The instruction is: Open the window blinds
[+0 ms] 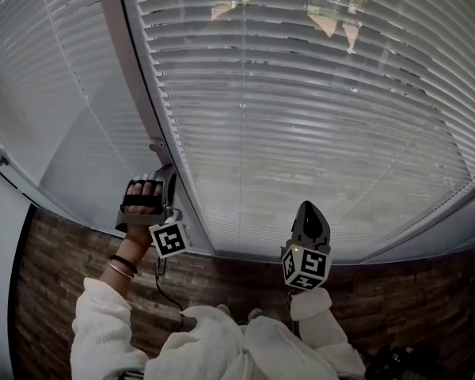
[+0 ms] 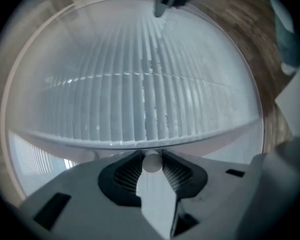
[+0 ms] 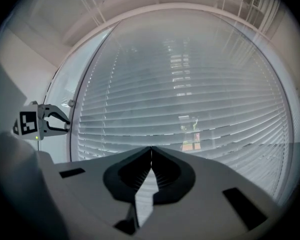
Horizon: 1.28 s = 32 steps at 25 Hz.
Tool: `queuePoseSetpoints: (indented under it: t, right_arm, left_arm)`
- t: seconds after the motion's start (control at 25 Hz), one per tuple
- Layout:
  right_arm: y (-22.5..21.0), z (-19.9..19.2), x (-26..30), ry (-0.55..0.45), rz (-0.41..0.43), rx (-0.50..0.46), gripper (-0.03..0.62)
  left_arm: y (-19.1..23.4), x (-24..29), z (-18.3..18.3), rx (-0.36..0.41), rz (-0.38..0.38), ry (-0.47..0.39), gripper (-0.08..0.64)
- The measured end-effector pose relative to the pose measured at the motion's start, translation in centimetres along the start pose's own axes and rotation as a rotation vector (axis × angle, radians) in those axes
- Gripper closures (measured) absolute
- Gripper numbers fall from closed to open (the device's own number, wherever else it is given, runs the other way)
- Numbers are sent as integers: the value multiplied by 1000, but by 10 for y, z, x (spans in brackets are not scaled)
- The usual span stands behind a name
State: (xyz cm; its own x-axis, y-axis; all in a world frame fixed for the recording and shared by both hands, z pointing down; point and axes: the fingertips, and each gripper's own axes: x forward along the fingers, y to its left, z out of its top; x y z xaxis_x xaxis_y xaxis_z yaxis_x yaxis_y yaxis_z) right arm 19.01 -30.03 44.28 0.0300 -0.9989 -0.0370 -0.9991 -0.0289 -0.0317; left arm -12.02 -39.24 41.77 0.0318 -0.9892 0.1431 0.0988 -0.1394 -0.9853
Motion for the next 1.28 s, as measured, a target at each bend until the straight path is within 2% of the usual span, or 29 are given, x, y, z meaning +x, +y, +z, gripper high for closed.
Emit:
queuePoseSetpoints:
  t: [0.04, 0.12, 0.2, 0.28, 0.4, 0.48, 0.52, 0.56, 0.6, 0.64, 0.68, 0.76, 0.88, 1.0, 1.04, 1.16, 1.28]
  right_arm:
    - [0, 1, -1, 0, -1, -1, 580]
    - [0, 2, -2, 2, -1, -4, 580]
    - [-1, 3, -3, 4, -3, -6, 580]
    - [-1, 2, -3, 7, -6, -2, 581]
    - [2, 2, -1, 8, -7, 3, 581]
    - [3, 2, -2, 6, -8, 3, 580]
    - [3, 2, -3, 6, -9, 4, 580]
    - [4, 1, -3, 7, -9, 5, 580]
    - [4, 1, -4, 8, -8, 5, 580]
    - [5, 1, -5, 9, -8, 5, 580]
    - [5, 1, -5, 9, -8, 6, 580]
    - [4, 1, -7, 8, -12, 9, 580]
    - [2, 1, -8, 8, -17, 12, 580]
    - [0, 1, -11, 7, -22, 15, 580]
    - [-2, 1, -12, 7, -24, 17, 580]
    - [-7, 0, -13, 8, -32, 20, 580]
    - [-12, 1, -13, 6, -39, 20, 580]
  left_arm:
    - [2, 0, 0, -163, 2, -36, 436]
    - [5, -1, -4, -546, 4, -90, 434]
    - [5, -4, -14, -972, -31, -103, 408]
    - [6, -7, -20, -1435, -86, -131, 391]
    - [16, -10, -25, -2060, -163, -275, 391]
    - [19, -9, -28, -2463, -262, -400, 391]
    - [20, -10, -30, -2650, -315, -457, 391]
    - [20, -10, -33, -2801, -360, -502, 391]
    - [18, -10, -35, -2905, -395, -524, 391]
    - [16, -10, -37, -2963, -420, -522, 391]
    - [14, -10, -37, -2985, -439, -504, 391]
    - [10, -9, -32, -2978, -465, -462, 391]
    - [8, -2, -25, -2984, -491, -442, 391]
    - [6, 2, -21, -2992, -475, -399, 411]
    - [5, 3, -20, -2990, -463, -389, 434]
    - [5, 3, -21, -2965, -425, -391, 436]
    - [6, 3, -21, -2883, -393, -373, 437]
